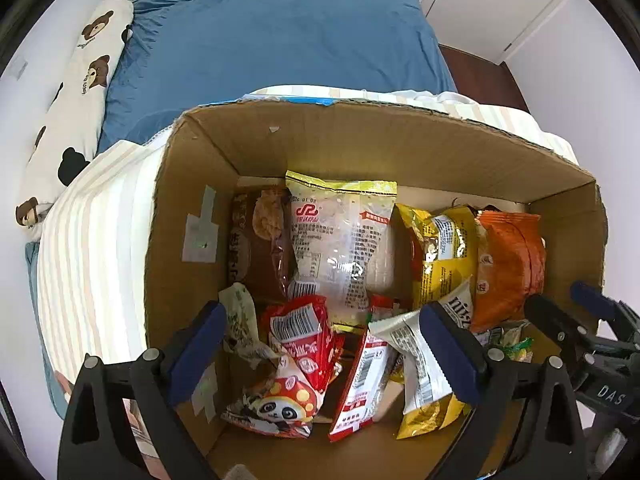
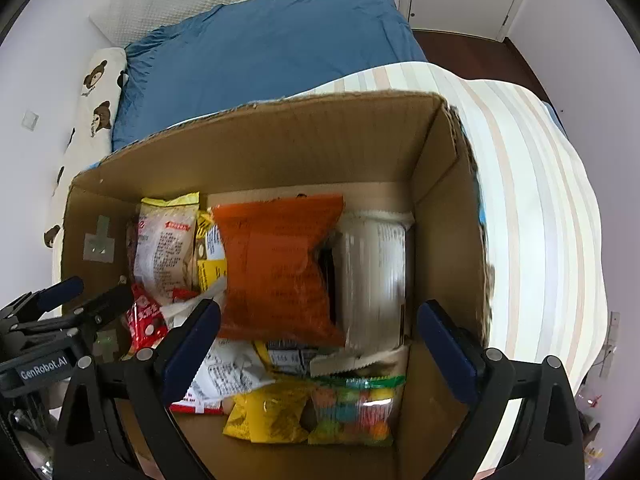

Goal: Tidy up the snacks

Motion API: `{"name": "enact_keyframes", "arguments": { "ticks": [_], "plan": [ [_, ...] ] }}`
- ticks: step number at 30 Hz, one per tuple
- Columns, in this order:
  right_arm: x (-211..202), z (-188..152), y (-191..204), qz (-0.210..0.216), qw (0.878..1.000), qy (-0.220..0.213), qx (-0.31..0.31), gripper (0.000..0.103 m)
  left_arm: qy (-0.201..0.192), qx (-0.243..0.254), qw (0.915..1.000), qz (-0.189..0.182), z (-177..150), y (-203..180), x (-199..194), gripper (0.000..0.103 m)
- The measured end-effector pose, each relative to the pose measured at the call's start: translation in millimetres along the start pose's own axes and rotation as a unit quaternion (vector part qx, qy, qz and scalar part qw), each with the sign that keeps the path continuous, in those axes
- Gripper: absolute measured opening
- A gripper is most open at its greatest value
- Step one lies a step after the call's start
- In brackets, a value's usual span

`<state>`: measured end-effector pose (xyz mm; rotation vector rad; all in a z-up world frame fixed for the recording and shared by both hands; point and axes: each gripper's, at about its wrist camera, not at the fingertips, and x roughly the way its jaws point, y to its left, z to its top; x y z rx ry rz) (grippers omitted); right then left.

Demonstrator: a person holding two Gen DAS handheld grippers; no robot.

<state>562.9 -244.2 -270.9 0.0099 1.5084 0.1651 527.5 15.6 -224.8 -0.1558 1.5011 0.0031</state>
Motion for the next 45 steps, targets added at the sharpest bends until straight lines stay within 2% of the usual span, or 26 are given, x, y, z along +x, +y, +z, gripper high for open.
{"name": "enact_keyframes", "arguments": {
  "ticks": [7,17,21,24,36,45],
  "plan": [
    [-9.3,-19.3,0.8,0.004,1.0,-0.014,-0.005,0.101,-0.022,0.002,0.9997,0.008,-19.8,-3.5,-14.0,0.099],
    [-40.9,-62.3,-0.5,0.01,0.998,-0.059,-0.011,0.101,-0.077,0.005,0.9966,0.028,-69.2,-6.0,-47.0,0.099],
    [-61.3,-82.2,-0.6,0.014,0.996,-0.088,-0.014,0.101,-0.125,0.002,0.9912,0.043,-94.0,-7.6,-74.6,0.099],
    [-80.0,-99.4,0.2,0.018,0.994,-0.108,-0.018,0.101,-0.151,-0.001,0.9878,0.037,-114.7,-7.0,-97.1,0.099],
    [-165.3,-188.3,2.9,0.045,0.981,-0.185,-0.036,0.101,-0.229,0.01,0.9729,0.031,-202.0,-19.8,-170.5,0.099],
    [-220.7,-258.0,3.0,0.041,0.971,-0.23,-0.052,0.101,-0.272,0.008,0.9618,0.029,-268.5,-24.8,-218.4,0.099]
  ]
}}
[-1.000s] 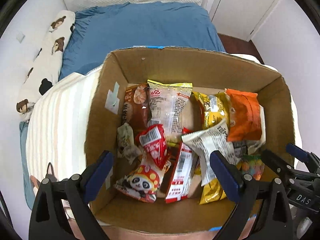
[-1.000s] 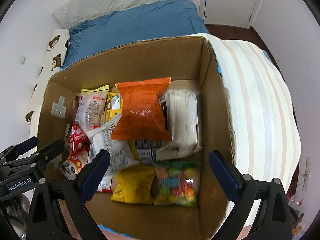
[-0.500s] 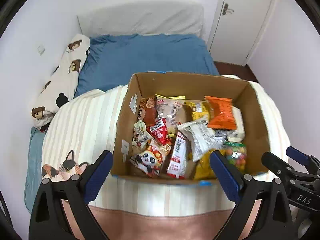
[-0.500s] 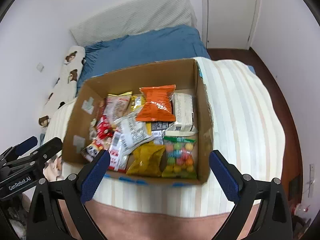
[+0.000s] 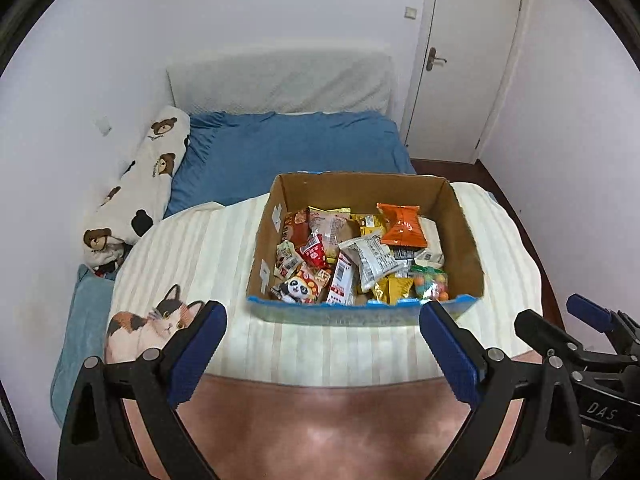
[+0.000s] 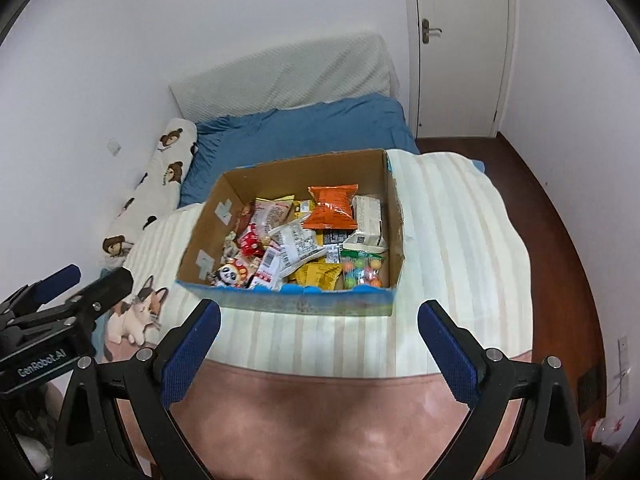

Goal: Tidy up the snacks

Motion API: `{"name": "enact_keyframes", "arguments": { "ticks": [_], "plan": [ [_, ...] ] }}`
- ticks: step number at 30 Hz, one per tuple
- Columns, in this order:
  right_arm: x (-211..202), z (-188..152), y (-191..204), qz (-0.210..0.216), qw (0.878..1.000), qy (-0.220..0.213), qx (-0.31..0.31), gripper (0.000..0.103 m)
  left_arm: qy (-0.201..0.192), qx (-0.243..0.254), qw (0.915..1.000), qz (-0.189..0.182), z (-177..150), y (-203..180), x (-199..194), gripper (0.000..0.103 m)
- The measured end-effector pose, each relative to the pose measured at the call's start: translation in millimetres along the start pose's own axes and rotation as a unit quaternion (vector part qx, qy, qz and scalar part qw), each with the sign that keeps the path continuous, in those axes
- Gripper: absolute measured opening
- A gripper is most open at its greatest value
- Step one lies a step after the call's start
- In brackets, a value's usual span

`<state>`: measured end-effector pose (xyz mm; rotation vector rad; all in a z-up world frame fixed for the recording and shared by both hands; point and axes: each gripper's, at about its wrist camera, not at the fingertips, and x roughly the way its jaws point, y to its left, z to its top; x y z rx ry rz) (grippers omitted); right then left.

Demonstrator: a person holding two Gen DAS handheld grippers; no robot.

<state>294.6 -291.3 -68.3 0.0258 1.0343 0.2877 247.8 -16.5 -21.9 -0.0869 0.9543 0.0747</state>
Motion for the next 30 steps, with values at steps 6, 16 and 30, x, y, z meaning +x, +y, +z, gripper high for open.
{"name": "enact_keyframes", "arguments": {
  "ticks": [6,16,30],
  "plan": [
    [-48.1,-16.6,8.9,0.004,0.999,-0.032,-0.01,0.101,-0.027,0.003,0.9995,0.017,-16.9,1.1,-37.4,0.099],
    [-87.8,-28.7,14.8,-0.003,0.998,-0.053,-0.026,0.101,-0.059,-0.01,0.998,0.02,-25.5,9.1,-75.6,0.099],
    [-61.7,-15.0,3.8,-0.035,0.997,-0.064,-0.014,0.103,-0.058,-0.007,0.9978,0.032,-21.8,2.5,-46.0,0.103]
  ]
}}
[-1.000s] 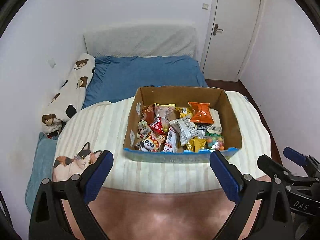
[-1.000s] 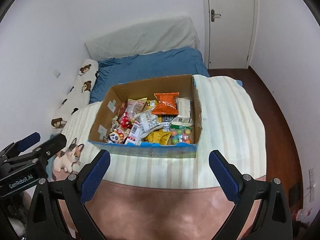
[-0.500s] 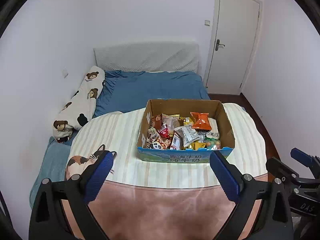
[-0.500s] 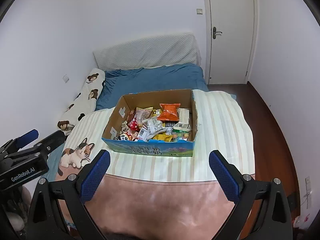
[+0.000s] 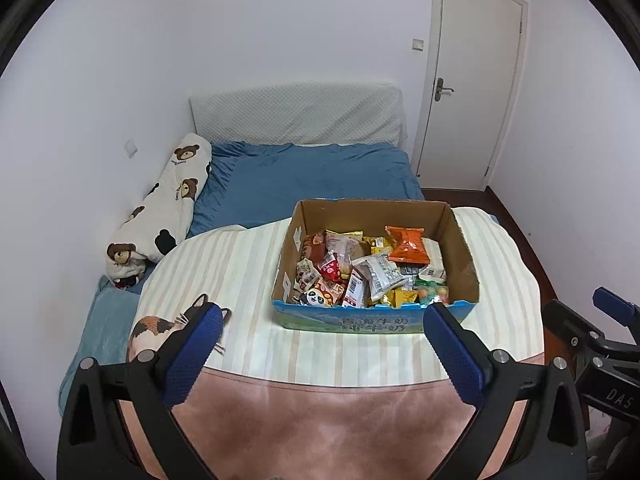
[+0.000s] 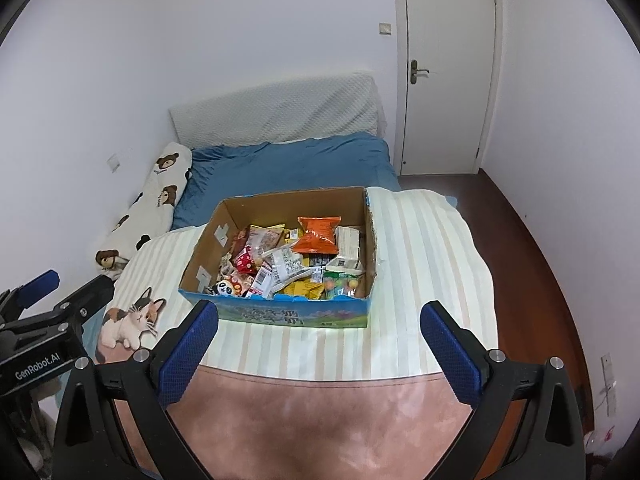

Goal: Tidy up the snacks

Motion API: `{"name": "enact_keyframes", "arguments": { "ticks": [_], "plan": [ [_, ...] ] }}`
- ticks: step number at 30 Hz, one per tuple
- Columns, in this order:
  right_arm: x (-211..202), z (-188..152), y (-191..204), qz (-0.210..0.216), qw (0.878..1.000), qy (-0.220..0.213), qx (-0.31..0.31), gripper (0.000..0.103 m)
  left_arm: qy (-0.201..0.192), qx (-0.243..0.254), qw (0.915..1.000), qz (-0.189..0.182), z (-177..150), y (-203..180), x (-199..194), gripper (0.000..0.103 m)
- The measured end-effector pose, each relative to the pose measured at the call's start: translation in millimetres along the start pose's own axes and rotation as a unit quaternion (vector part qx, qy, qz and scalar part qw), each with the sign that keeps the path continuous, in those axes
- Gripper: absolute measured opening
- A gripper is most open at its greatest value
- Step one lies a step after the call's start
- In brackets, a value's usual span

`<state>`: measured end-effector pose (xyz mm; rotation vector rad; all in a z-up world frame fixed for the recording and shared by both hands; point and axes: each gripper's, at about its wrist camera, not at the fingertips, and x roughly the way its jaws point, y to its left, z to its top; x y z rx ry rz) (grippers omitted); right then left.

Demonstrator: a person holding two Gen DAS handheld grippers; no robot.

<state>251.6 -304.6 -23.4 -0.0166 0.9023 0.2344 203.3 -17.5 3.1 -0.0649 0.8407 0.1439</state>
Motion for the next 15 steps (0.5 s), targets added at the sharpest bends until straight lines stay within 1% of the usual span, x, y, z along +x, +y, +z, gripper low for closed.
{"name": "enact_keyframes", "arguments": {
  "ticks": [8,15],
  "plan": [
    [32.3,12.2,-2.3,-0.01,1.0,0.005,0.012,0.103,0.021,0.002,0.9997,0.011,6.5,-4.0,43.4,0.103],
    [49.4,23.5,-2.5,-0.026,1.0,0.004,0.014,0.103,0.031,-0.003,0.9994,0.017,13.1,-4.6,63.0,0.103]
  ]
}}
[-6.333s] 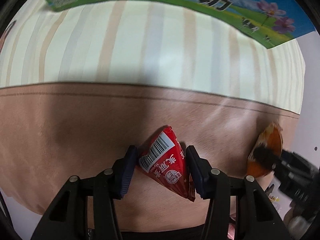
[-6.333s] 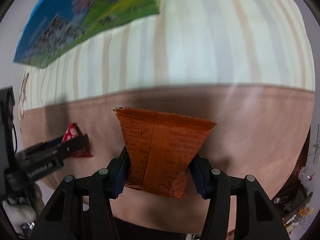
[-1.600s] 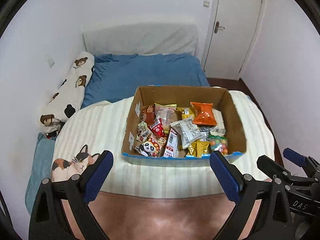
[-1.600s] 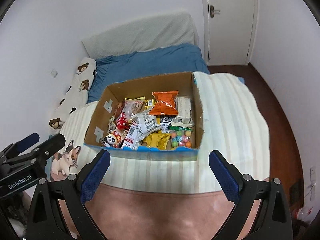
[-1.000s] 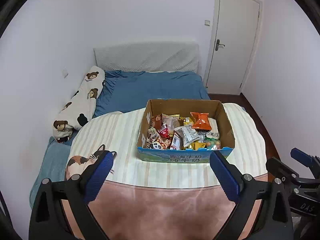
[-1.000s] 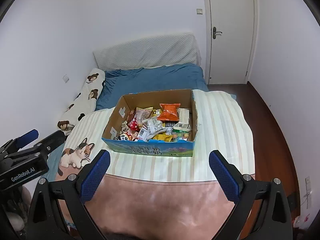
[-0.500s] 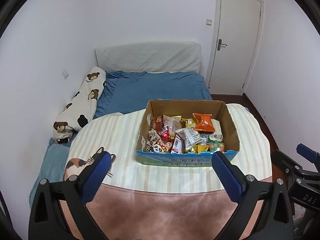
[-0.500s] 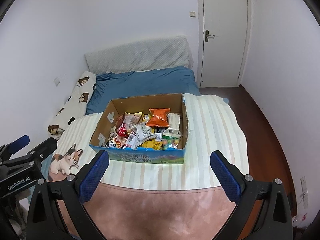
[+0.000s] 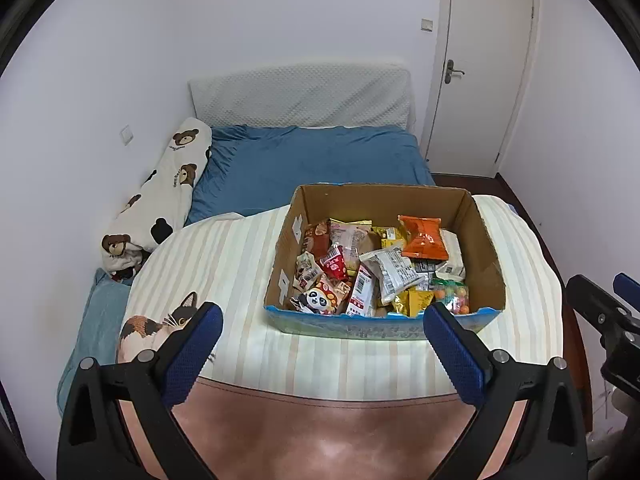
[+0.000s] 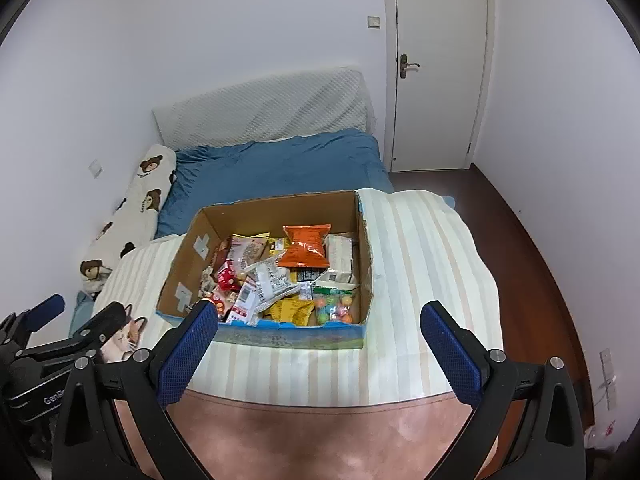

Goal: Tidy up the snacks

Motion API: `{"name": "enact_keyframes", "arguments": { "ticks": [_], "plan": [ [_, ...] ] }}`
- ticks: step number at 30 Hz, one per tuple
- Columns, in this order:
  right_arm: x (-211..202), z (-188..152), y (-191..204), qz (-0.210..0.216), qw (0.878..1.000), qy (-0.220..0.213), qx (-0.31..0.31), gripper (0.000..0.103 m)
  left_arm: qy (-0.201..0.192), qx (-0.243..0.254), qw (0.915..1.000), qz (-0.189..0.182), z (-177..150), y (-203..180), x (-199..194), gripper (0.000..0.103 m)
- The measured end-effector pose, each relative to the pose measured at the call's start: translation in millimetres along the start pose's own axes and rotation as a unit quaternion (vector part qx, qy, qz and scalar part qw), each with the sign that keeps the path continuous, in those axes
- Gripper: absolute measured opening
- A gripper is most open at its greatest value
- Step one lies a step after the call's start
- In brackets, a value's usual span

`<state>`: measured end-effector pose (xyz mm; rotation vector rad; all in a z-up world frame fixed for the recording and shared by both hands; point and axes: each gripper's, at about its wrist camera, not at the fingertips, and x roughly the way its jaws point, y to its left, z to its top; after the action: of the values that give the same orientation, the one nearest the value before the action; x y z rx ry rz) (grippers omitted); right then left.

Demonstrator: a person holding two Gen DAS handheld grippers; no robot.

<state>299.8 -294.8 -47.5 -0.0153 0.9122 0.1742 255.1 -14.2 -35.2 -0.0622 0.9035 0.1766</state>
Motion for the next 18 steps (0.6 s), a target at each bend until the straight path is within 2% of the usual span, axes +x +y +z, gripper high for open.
{"name": "enact_keyframes", "arguments": {
  "ticks": [18],
  "plan": [
    [17.2,0.9,-0.5,-0.007,1.0,0.014,0.01,0.103,-0.005,0.001,1.0,-0.006,11.0,-2.0,2.9,0.103]
  ]
}}
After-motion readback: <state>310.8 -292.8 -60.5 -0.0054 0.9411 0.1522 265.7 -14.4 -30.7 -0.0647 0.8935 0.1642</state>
